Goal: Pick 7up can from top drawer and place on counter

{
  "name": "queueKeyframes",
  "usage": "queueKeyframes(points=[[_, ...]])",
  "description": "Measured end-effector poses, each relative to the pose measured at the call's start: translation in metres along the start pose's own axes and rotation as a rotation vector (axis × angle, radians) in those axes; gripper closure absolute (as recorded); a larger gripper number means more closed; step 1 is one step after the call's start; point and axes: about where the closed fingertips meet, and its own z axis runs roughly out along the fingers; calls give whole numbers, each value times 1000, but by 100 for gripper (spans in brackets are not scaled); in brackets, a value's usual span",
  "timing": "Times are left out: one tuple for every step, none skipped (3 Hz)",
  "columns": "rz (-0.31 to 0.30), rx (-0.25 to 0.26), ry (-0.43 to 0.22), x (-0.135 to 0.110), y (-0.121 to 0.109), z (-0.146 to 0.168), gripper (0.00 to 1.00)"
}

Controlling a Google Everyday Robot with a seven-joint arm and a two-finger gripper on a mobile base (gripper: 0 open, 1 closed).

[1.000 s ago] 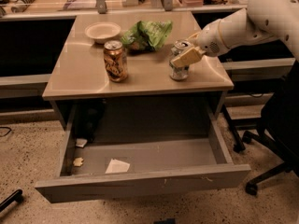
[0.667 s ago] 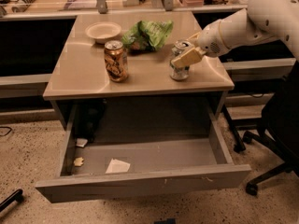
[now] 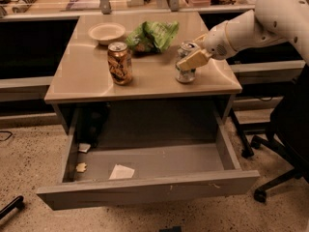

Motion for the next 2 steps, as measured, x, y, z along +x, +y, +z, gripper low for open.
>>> queueKeyframes(points=[[0,0,0,0,0,0,11],[0,0,0,0,0,0,0]])
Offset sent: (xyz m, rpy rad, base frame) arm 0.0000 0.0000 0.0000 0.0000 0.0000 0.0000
